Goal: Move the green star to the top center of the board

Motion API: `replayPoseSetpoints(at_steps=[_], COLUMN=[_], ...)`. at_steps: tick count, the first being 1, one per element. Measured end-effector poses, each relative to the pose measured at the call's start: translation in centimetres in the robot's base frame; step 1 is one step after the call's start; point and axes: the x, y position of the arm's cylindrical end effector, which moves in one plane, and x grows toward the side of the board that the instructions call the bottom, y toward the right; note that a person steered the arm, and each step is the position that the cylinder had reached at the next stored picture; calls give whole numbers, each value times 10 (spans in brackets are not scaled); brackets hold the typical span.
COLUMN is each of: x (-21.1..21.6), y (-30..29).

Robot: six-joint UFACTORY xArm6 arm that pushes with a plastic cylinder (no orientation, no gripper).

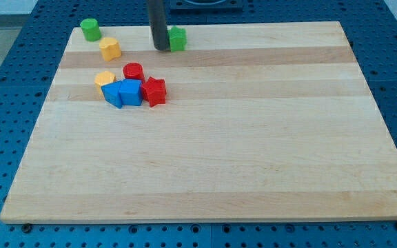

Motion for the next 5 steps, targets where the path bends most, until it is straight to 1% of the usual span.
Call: replayPoseSetpoints(at_steps=[2,3,4,5], x=[-21,-27,-27,-10], y=[44,57,56,56])
